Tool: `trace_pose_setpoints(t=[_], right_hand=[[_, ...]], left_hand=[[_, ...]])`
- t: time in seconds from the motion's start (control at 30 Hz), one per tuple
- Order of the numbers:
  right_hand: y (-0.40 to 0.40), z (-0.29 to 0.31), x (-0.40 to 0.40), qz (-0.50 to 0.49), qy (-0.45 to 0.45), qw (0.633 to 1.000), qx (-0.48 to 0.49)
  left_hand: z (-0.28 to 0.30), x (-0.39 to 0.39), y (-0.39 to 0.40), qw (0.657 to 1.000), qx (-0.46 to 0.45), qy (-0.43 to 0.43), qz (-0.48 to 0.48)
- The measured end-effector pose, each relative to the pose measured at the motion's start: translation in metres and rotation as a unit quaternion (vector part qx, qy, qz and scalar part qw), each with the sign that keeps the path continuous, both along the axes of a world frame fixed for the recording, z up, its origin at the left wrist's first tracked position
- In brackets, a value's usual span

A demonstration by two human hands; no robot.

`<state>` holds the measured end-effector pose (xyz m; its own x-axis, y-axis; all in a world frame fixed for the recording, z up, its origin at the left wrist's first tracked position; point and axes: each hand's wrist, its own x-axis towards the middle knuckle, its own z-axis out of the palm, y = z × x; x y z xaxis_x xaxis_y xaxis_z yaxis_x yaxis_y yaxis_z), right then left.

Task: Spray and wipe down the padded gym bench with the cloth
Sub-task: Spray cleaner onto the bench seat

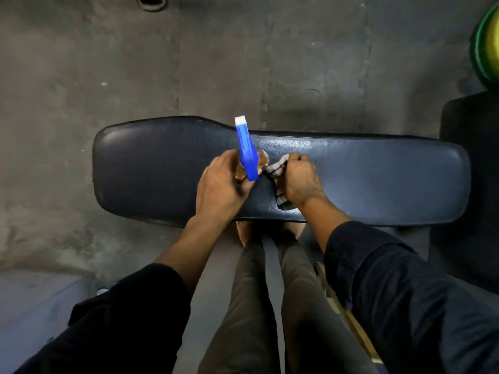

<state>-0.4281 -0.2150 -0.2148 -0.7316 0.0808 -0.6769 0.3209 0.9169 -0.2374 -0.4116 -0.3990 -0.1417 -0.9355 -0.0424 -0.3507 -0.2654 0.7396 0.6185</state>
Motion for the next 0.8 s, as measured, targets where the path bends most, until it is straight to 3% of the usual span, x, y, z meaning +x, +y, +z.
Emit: trace_pose_setpoints(t=[0.27,0.43,0.63,0.8], right_hand=[[0.011,-0.002,-0.009,0.001,0.002,1.000,-0.028],[0.022,0.003,-0.008,-0.045,0.089,0.991,-0.094],[0.031,0.023,-0.009,-0.142,0.165,0.955,-0.203],[0.043,0.043,-0.014,-0.173,0.253,0.934,-0.182]], left_hand=[[-0.001,-0.009,0.005,1.000,0.001,0.012,0.023],[0.005,-0.024,0.019,1.000,-0.011,0.020,0.006],[0.017,-0.049,0.050,0.999,0.006,0.024,-0.031],[0.027,-0.063,0.093,0.998,0.037,0.022,-0.052]])
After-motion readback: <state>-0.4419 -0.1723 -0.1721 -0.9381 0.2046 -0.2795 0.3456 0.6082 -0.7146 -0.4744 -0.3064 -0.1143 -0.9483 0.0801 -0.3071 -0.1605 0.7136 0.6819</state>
